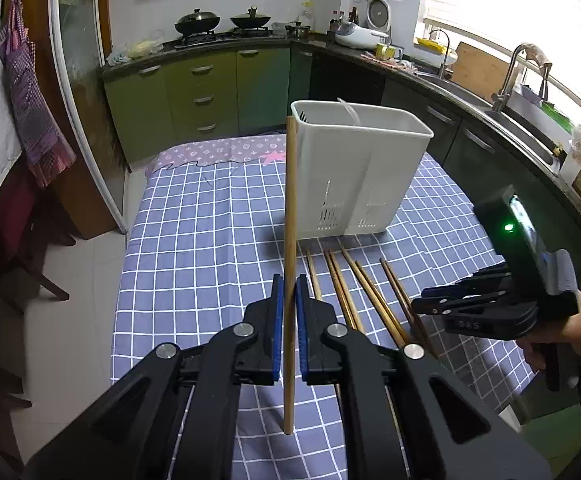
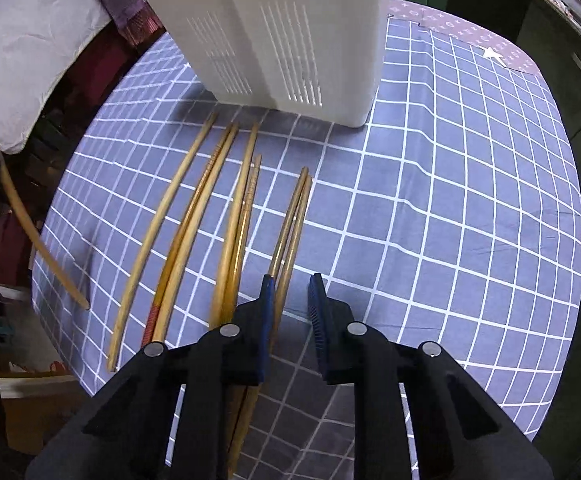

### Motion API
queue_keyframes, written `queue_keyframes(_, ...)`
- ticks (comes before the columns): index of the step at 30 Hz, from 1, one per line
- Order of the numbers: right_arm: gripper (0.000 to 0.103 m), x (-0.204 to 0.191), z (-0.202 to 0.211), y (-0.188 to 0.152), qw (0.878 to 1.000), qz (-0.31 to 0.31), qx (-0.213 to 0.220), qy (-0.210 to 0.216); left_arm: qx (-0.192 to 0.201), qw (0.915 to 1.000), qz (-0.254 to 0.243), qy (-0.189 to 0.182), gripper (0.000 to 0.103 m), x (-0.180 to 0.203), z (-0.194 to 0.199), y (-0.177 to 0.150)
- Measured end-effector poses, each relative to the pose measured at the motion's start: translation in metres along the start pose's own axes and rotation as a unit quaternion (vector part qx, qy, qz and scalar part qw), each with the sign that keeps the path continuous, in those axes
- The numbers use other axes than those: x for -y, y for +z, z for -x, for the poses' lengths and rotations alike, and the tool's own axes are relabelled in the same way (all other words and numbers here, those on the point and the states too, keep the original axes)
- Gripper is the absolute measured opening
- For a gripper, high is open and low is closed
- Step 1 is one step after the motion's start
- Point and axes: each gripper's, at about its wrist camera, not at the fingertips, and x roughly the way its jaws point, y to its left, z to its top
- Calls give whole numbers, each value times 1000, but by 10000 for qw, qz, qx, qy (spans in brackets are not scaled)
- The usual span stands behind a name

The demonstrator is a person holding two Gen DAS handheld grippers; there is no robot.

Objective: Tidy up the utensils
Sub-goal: 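Lift the chopstick with the left tool while the right tool grasps another chopstick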

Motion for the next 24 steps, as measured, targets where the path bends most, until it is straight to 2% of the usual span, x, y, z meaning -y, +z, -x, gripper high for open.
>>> queue_keyframes(10, 16, -27, -17, 10, 9987, 298, -126, -388, 66, 9999, -101, 37, 6, 3, 5, -3)
queue_keyframes(12, 10, -30, -19, 13, 9980, 367, -118, -508, 72, 9999, -121, 39, 6, 3, 6, -4)
queue_keyframes(15, 7, -30, -18, 14, 9982, 339, -97, -482, 63, 9999, -125, 23, 6, 2, 6, -4)
queue_keyframes(19, 7, -24, 2, 11, 9992, 255, 221, -202, 52, 9999, -124, 9, 6, 1, 6, -3)
queue_keyframes(24, 7, -12, 49, 2, 9965, 129, 820, 30, 74, 9999, -134, -14, 6, 2, 9, -3)
